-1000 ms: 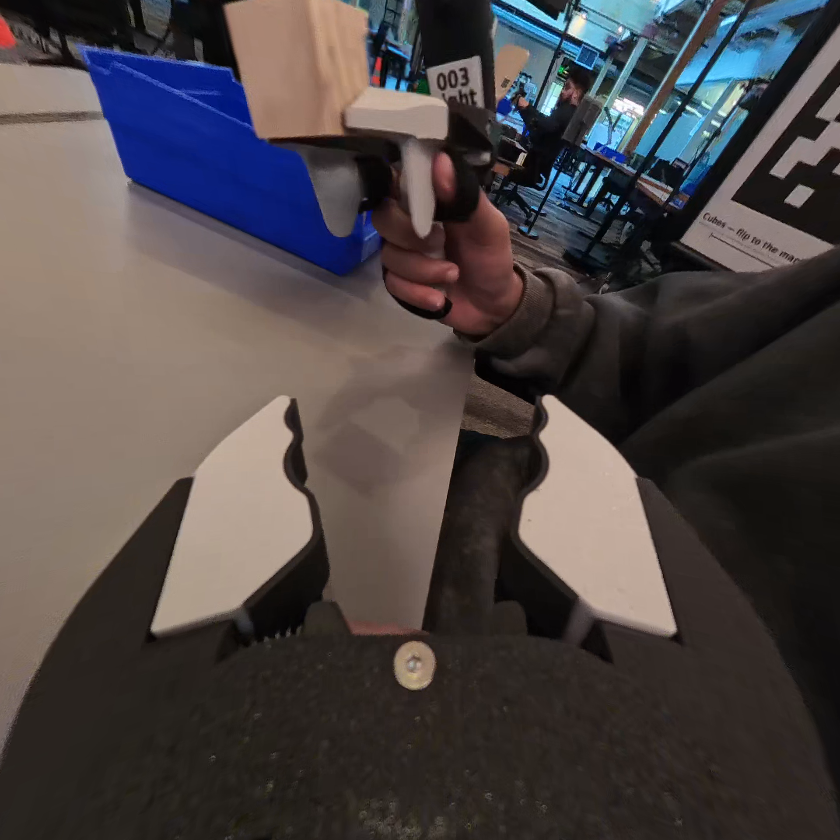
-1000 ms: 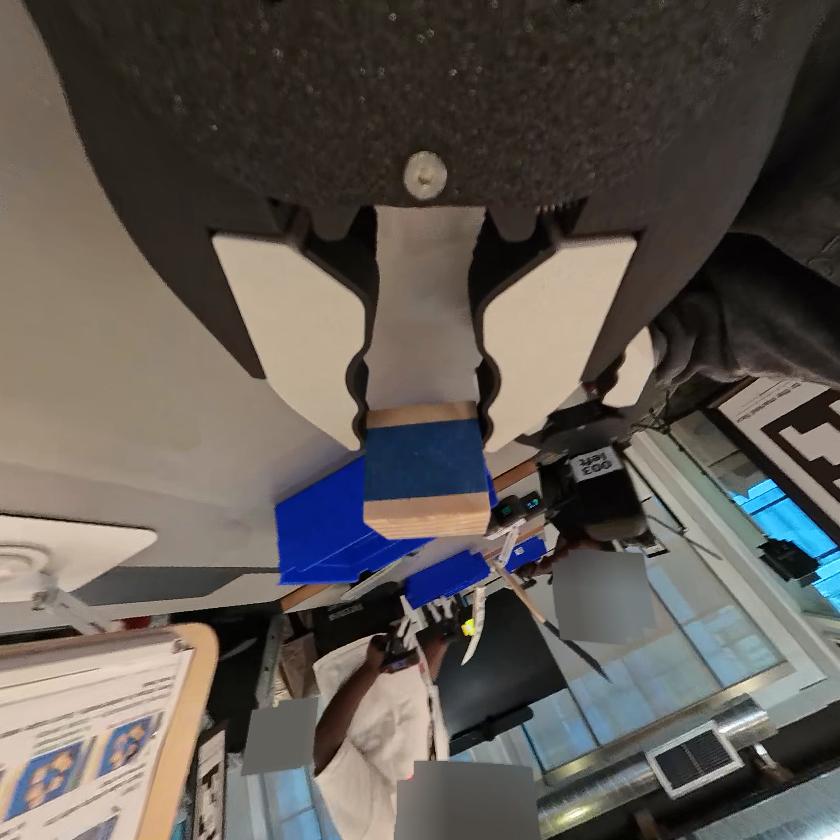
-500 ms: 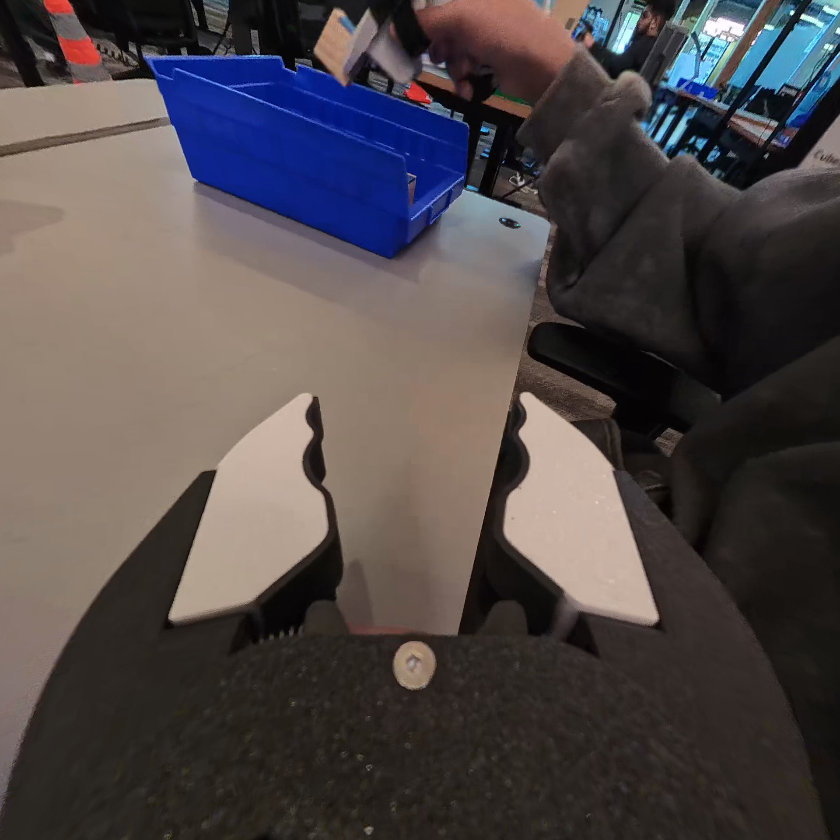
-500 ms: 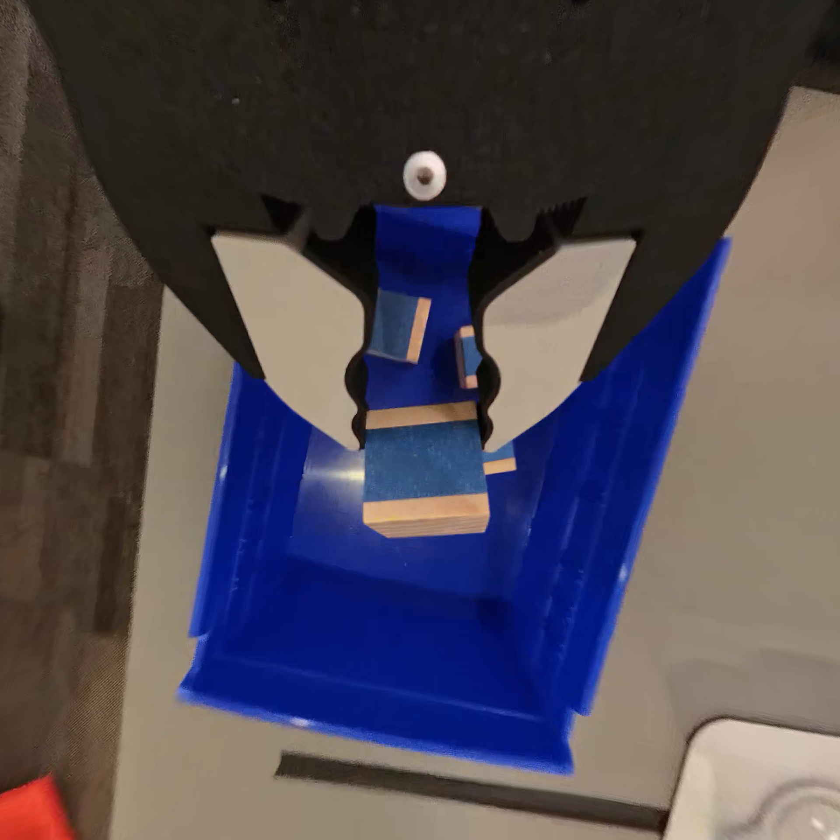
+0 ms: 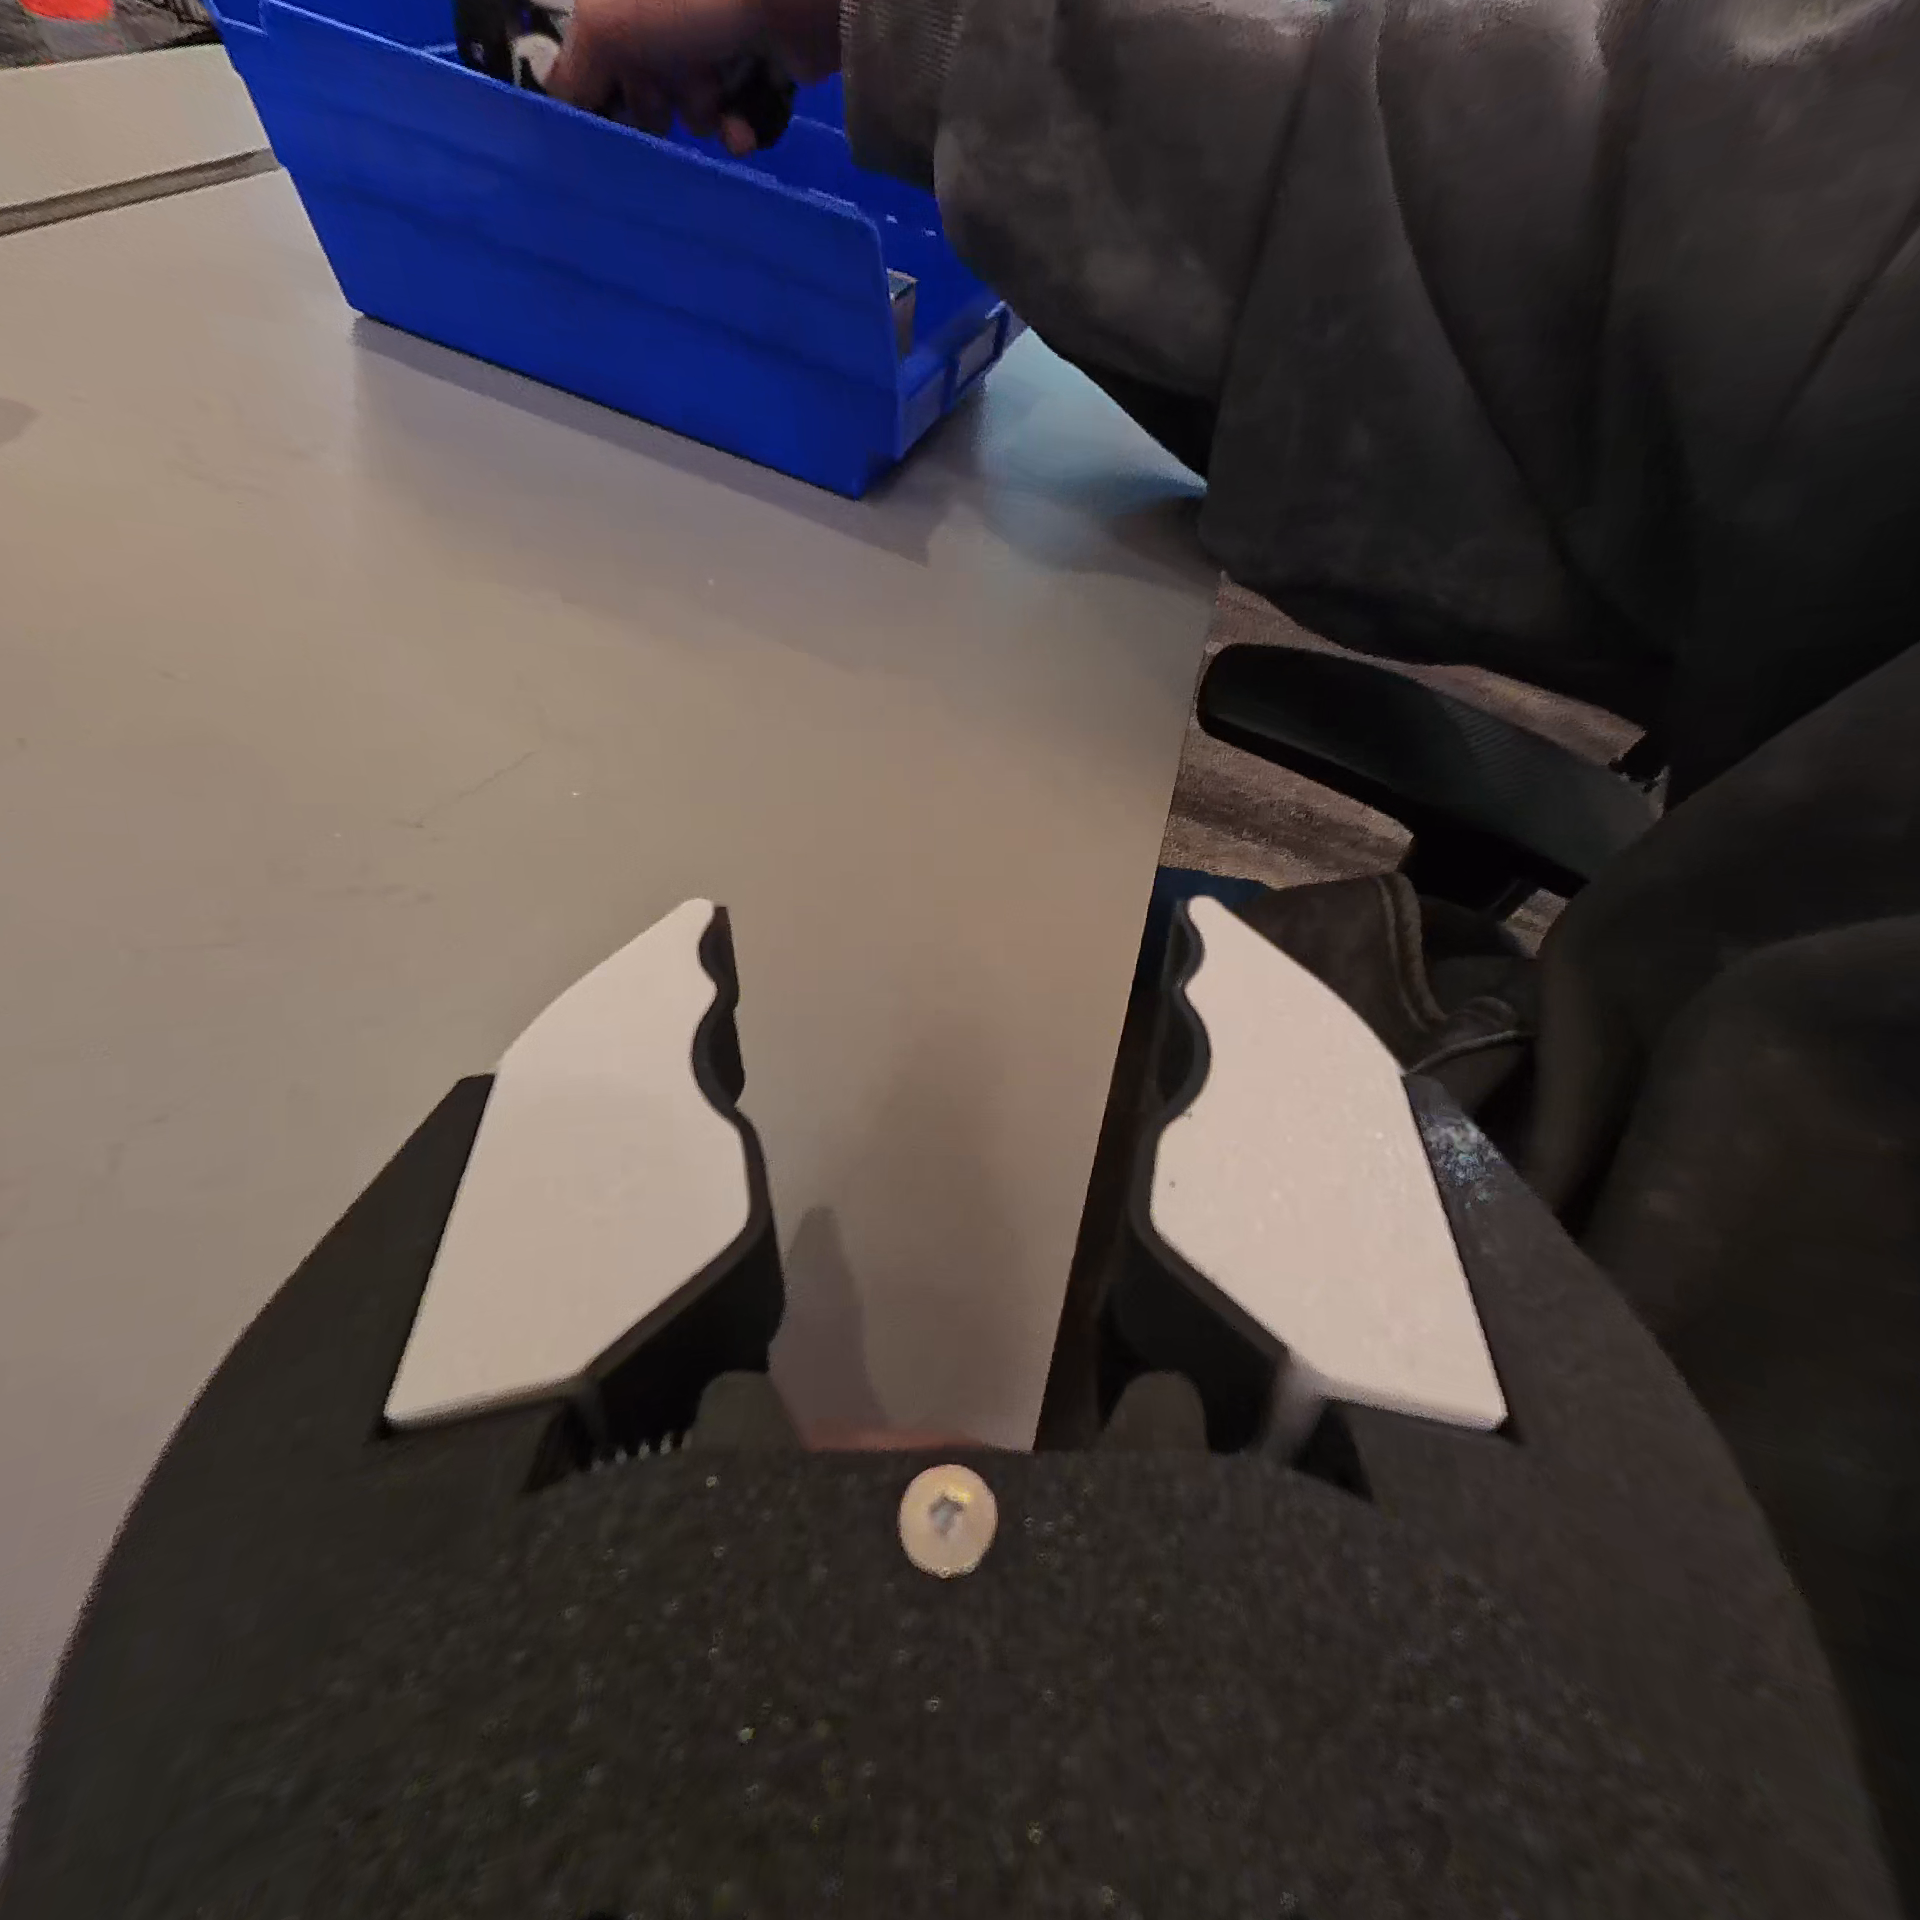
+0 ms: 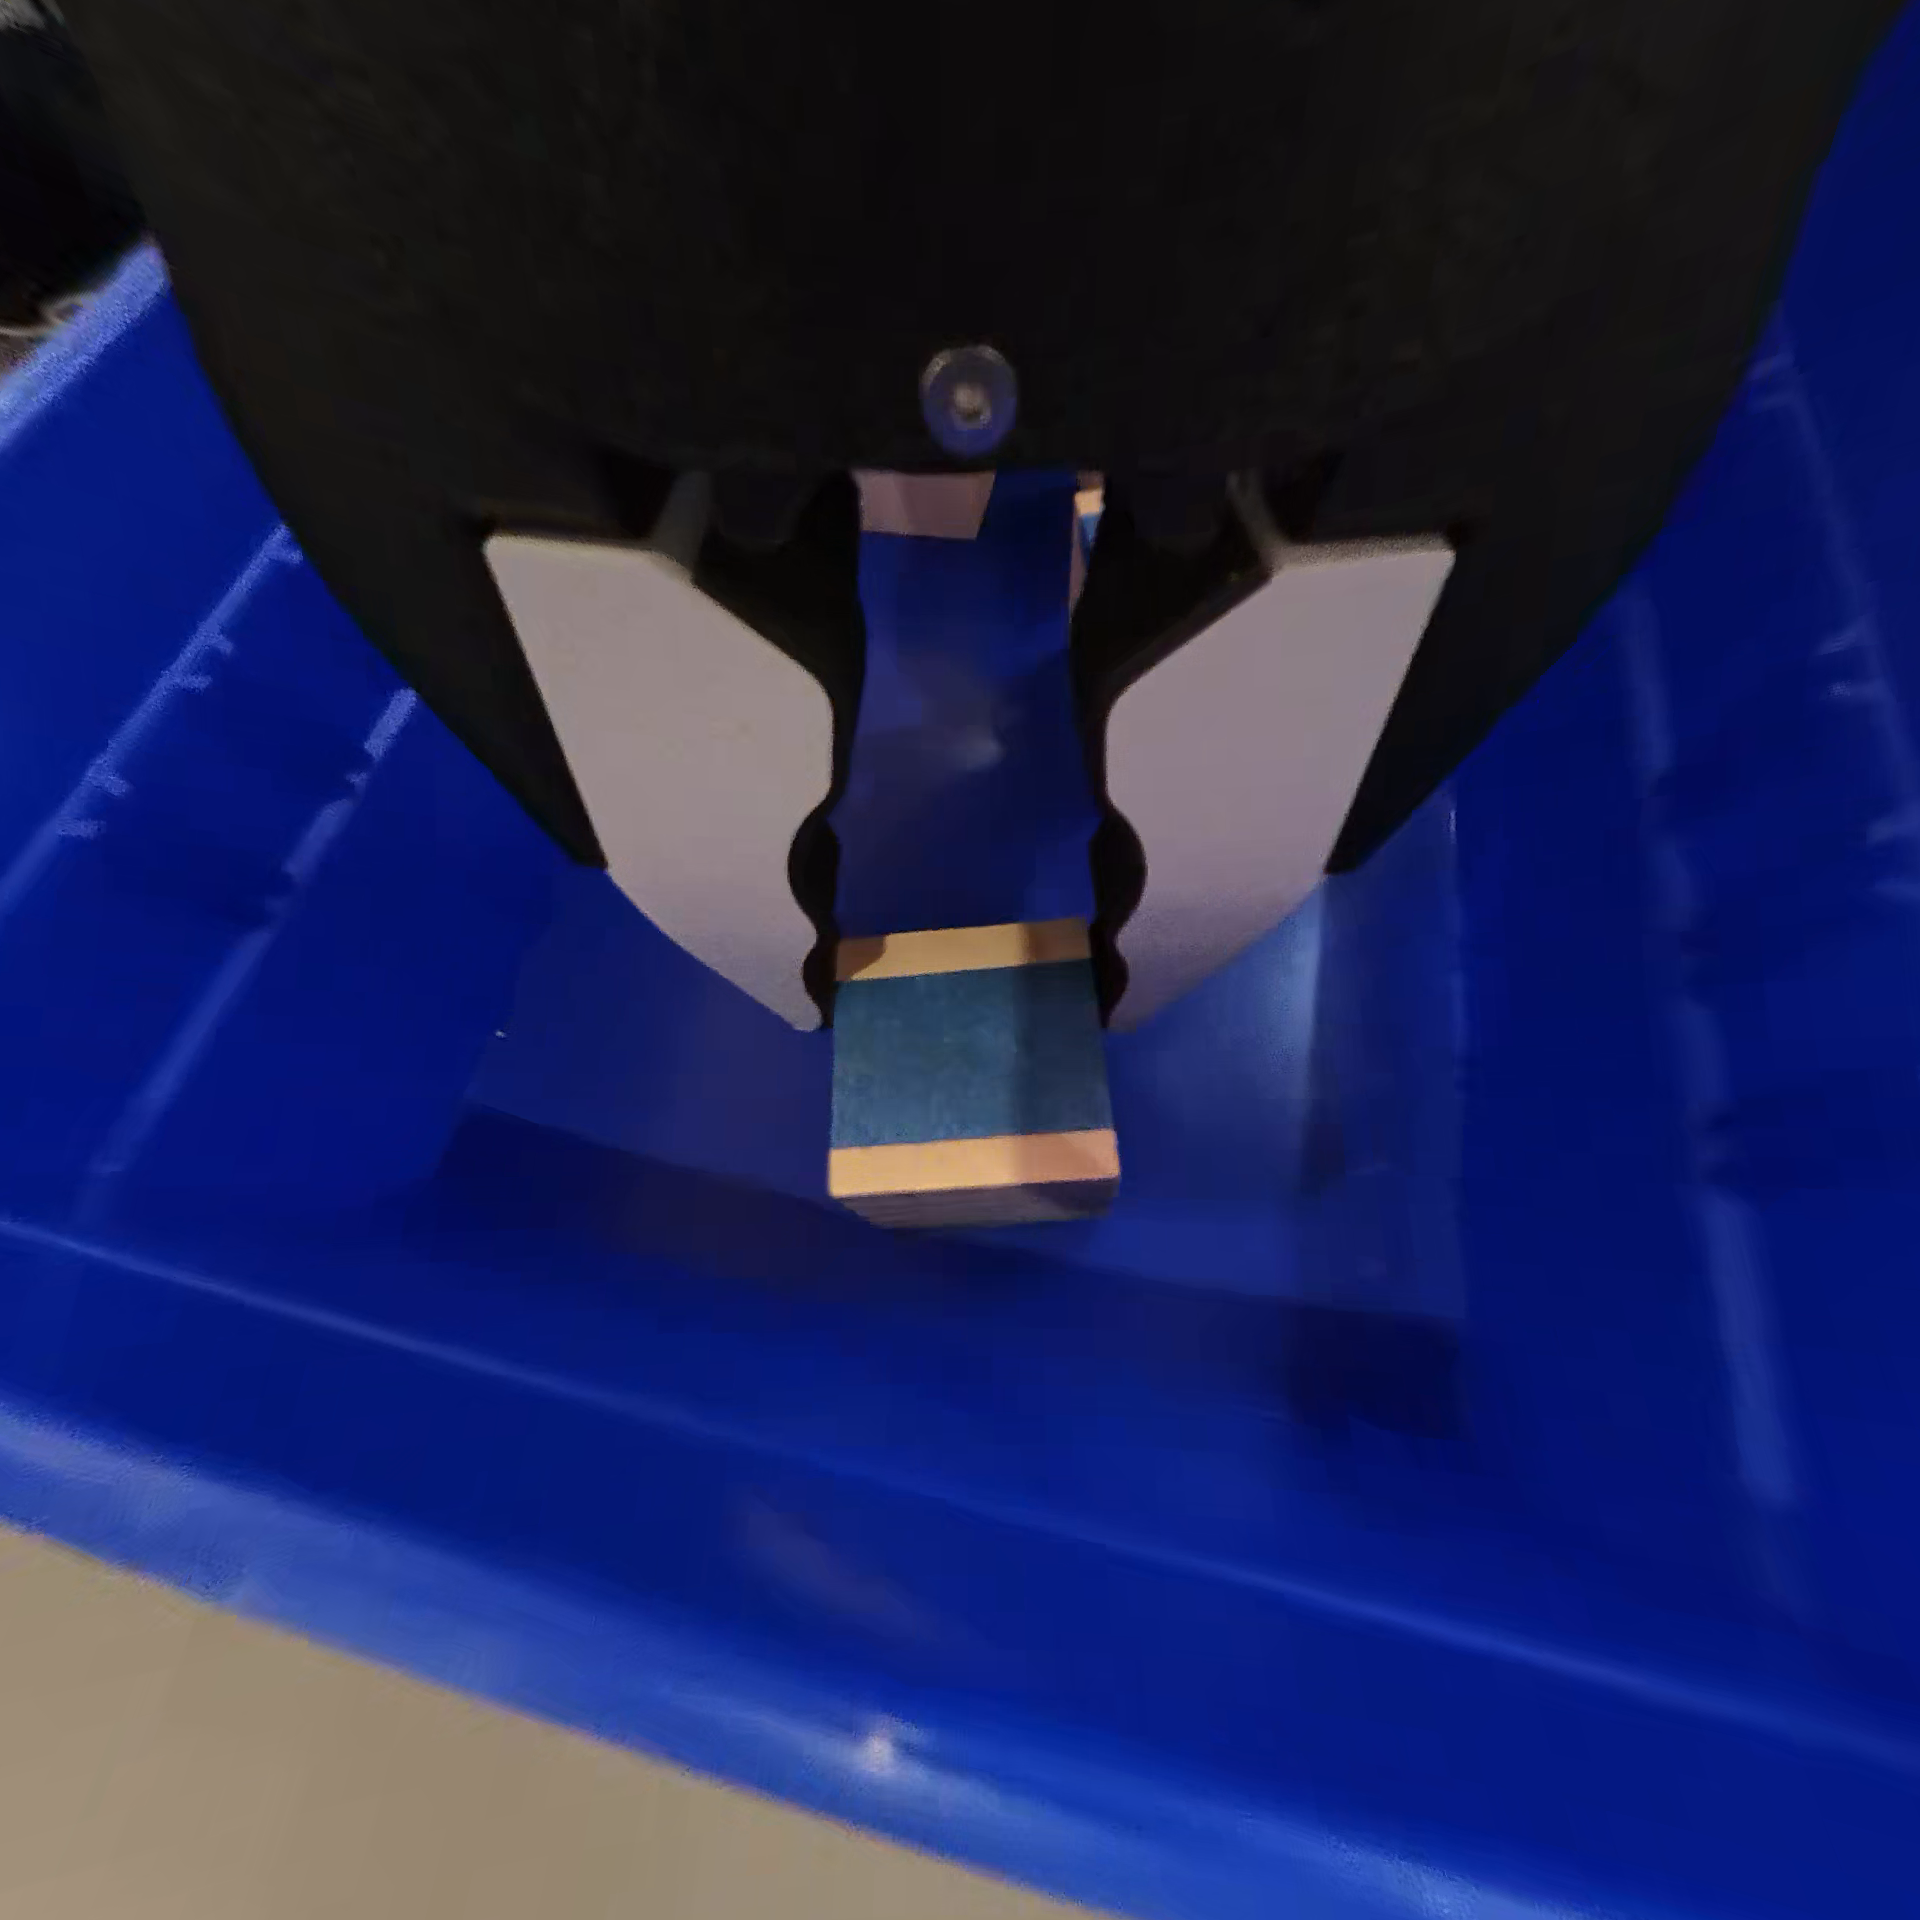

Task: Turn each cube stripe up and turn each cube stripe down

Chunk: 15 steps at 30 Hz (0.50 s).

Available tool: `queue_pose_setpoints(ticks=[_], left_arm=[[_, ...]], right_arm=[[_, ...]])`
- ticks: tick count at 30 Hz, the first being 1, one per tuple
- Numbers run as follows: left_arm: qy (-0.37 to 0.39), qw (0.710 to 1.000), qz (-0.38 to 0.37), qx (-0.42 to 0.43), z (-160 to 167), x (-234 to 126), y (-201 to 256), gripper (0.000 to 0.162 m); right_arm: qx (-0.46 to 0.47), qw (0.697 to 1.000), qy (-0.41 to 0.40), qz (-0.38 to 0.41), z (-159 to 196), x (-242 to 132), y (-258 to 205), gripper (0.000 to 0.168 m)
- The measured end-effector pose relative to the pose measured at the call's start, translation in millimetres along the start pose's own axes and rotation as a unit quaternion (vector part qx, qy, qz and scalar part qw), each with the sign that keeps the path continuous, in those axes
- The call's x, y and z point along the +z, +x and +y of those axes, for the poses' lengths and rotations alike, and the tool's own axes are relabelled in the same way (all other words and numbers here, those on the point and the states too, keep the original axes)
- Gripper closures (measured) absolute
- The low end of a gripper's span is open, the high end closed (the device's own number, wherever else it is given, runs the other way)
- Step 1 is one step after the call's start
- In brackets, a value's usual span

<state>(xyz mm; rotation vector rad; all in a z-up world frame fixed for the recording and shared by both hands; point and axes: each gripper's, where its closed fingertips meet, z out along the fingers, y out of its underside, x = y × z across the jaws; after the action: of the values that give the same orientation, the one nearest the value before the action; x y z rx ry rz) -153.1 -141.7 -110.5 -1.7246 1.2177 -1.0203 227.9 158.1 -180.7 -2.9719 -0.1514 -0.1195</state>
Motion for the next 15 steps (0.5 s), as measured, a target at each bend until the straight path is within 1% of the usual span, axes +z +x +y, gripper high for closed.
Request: queue_pose_setpoints(ticks=[2, 5, 6, 7, 8, 9, 11, 12, 14, 15], left_arm=[[-0.007, 1.000, -0.004, 0.015, 2.2, 1.4, 1.9, 0.084], [-0.013, 1.000, -0.004, 0.026, 3.9, 3.8, 5.1, 0.083], [-0.015, 1.000, -0.002, 0.025, 4.5, 4.4, 6.1, 0.083], [-0.016, 1.000, -0.003, 0.024, 4.8, 4.4, 6.1, 0.083], [-0.018, 1.000, -0.005, 0.022, 5.2, 4.1, 5.2, 0.083], [-0.020, 1.000, -0.008, 0.020, 5.8, 3.4, 3.5, 0.084], [-0.017, 1.000, -0.013, 0.014, 4.3, 1.1, -0.4, 0.085], [-0.013, 1.000, -0.016, 0.011, 2.7, -0.3, -2.9, 0.085], [-0.009, 1.000, -0.028, -0.001, 1.0, -2.7, -10.3, 0.086], [-0.008, 0.999, -0.033, -0.008, 1.1, -3.6, -14.3, 0.087]], right_arm=[[0.023, 1.000, 0.002, -0.013, -1.6, 0.2, 1.1, 0.122], [0.007, 1.000, 0.002, -0.024, 0.0, -2.3, 0.0, 0.120], [0.003, 1.000, 0.014, -0.025, -0.2, -8.1, 0.7, 0.104], [-0.003, 0.999, 0.037, -0.027, -0.9, -19.6, 1.7, 0.093], [-0.011, 0.997, 0.076, -0.032, -1.5, -38.2, 1.0, 0.102], [-0.019, 0.990, 0.133, -0.045, -3.0, -63.0, -3.7, 0.107], [-0.030, 0.963, 0.257, -0.070, 2.8, -121.7, -19.7, 0.109], [-0.048, 0.941, 0.323, -0.093, 9.8, -151.8, -36.8, 0.108], [-0.101, 0.871, 0.450, -0.168, 36.0, -203.7, -91.4, 0.107], [-0.114, 0.835, 0.495, -0.212, 55.5, -220.6, -121.1, 0.109]])
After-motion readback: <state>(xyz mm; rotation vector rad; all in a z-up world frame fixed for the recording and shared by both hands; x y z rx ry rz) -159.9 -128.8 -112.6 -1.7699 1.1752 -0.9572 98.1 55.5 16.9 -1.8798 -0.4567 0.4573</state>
